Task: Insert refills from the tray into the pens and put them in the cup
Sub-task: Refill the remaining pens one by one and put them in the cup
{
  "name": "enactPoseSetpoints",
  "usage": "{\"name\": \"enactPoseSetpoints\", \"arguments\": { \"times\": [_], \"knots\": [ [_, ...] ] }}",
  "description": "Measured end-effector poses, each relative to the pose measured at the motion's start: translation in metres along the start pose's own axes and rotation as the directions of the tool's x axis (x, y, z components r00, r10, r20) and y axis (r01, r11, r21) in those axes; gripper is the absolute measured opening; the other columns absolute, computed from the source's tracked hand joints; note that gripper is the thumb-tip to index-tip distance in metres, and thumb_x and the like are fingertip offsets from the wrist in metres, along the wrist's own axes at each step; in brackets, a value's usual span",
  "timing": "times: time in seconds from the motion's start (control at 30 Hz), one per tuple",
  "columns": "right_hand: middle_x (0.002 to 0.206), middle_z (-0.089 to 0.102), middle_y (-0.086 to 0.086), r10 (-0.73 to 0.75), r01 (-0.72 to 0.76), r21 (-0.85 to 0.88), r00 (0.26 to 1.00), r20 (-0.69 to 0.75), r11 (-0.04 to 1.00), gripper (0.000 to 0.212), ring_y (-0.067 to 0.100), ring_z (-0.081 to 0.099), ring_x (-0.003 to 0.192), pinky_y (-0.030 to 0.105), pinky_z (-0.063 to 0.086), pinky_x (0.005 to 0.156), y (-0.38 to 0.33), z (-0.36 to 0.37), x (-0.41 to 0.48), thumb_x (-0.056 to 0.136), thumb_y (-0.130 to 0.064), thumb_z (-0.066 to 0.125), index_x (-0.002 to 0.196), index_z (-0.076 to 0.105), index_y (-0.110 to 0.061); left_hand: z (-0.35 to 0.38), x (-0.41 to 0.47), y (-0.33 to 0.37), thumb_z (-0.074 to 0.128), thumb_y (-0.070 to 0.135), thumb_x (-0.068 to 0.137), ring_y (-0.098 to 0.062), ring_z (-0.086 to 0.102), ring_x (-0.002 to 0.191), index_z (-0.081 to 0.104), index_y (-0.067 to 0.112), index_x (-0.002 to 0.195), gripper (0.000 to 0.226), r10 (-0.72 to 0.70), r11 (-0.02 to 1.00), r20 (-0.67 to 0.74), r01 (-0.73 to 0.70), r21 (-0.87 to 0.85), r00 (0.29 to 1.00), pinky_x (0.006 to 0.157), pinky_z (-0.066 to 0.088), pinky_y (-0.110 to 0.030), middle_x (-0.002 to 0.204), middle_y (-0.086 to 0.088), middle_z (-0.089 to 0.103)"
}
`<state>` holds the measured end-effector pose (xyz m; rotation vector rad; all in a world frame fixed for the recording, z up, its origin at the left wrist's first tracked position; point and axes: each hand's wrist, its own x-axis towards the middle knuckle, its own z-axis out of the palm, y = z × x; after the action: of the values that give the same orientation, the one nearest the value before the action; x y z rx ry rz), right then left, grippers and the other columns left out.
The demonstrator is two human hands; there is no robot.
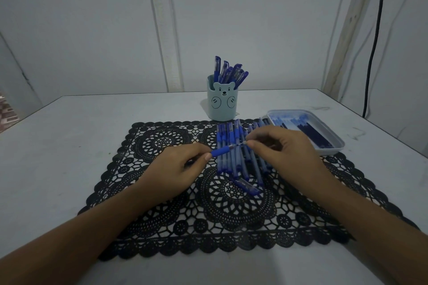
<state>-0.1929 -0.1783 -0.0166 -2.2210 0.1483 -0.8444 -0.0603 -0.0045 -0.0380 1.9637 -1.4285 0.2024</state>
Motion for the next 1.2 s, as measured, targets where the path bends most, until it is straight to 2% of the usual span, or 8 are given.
{"name": "enactPoseSetpoints", "arguments": {
  "times": [0.1,0.27,0.5,0.63,0.8,0.93,1.1,1.2],
  "knots": [
    [0.073,0.064,-0.017,-0.012,0.012,-0.004,1.0,0.022,1.0,0.017,-0.004,0.058,0.072,0.006,0.044,0.067,-0.0008,0.0007,0.0,0.082,-0.016,0.065,0.079,0.064,-0.032,-0.0004,-0.0007,0.0014,0.046,0.032,0.089,0.0,0.051,0.059,0.06,0.028,0.096,0.017,0.014,1.0,0.011,-0.014,0.0,1.0,0.051,0.036,-0.008,0.065,0.02,0.054],
    [0.065,0.061,-0.01,0.017,-0.026,0.056,0.986,0.166,0.998,0.013,-0.002,0.052,0.057,0.009,0.041,0.055,-0.0033,0.0009,-0.002,0.084,-0.022,0.062,0.077,0.063,-0.033,-0.0015,-0.0029,0.0032,0.035,0.044,0.087,0.003,0.051,0.064,0.064,0.022,0.1,0.039,0.049,0.998,0.049,-0.051,0.042,0.998,0.056,0.037,-0.008,0.069,0.021,0.054],
    [0.054,0.047,-0.007,0.014,0.01,-0.107,0.975,0.223,0.994,0.04,0.006,0.044,0.051,0.018,0.036,0.051,-0.0036,0.0076,-0.0074,0.087,-0.048,0.031,0.063,0.049,-0.021,-0.0008,-0.0037,0.004,0.034,0.043,0.088,0.008,0.05,0.07,0.064,0.021,0.102,0.039,0.074,0.993,0.09,-0.081,0.082,0.993,0.06,0.036,-0.004,0.079,0.02,0.059],
    [0.068,0.055,-0.005,-0.01,0.032,-0.063,0.947,0.32,0.998,0.005,0.007,0.048,0.056,0.018,0.04,0.051,-0.0003,0.0023,-0.006,0.091,-0.027,0.051,0.086,0.049,-0.026,-0.0017,-0.003,0.0046,0.035,0.043,0.088,0.007,0.05,0.067,0.064,0.021,0.103,0.039,0.068,0.995,0.073,-0.074,0.072,0.995,0.057,0.036,-0.004,0.073,0.025,0.053],
    [0.055,0.049,-0.009,-0.016,0.043,-0.085,0.955,0.296,0.995,0.025,0.004,0.046,0.051,0.016,0.038,0.051,-0.0021,0.003,-0.0062,0.093,-0.033,0.043,0.069,0.047,-0.031,-0.0012,-0.0032,0.0046,0.035,0.043,0.089,0.007,0.051,0.071,0.063,0.023,0.103,0.037,0.086,0.992,0.093,-0.094,0.087,0.992,0.061,0.037,-0.005,0.077,0.029,0.051],
    [0.071,0.056,-0.002,-0.017,0.062,-0.105,0.923,0.385,0.993,0.008,0.007,0.047,0.057,0.018,0.039,0.053,-0.0009,0.0017,-0.0069,0.092,-0.028,0.048,0.089,0.043,-0.033,-0.0017,-0.0026,0.005,0.035,0.043,0.088,0.009,0.05,0.07,0.064,0.022,0.103,0.039,0.074,0.994,0.079,-0.08,0.076,0.994,0.06,0.036,-0.005,0.076,0.027,0.053],
    [0.062,0.052,-0.009,-0.038,0.095,-0.145,0.934,0.356,0.985,0.021,0.006,0.049,0.058,0.018,0.038,0.053,-0.0013,0.0008,-0.0054,0.093,-0.034,0.042,0.073,0.048,-0.033,-0.0004,-0.0031,0.0048,0.036,0.042,0.089,0.002,0.052,0.071,0.064,0.023,0.103,0.037,0.096,0.989,0.098,-0.106,0.103,0.991,0.063,0.04,-0.01,0.079,0.023,0.055],
    [0.07,0.058,-0.003,-0.034,0.077,-0.106,0.932,0.361,0.991,0.008,0.01,0.052,0.061,0.022,0.041,0.055,0.0007,0.0009,-0.0063,0.091,-0.032,0.048,0.086,0.046,-0.037,-0.0014,-0.0023,0.0056,0.036,0.041,0.089,0.007,0.051,0.07,0.064,0.022,0.103,0.037,0.086,0.992,0.089,-0.093,0.083,0.992,0.06,0.037,-0.005,0.075,0.027,0.052]
  ]
}}
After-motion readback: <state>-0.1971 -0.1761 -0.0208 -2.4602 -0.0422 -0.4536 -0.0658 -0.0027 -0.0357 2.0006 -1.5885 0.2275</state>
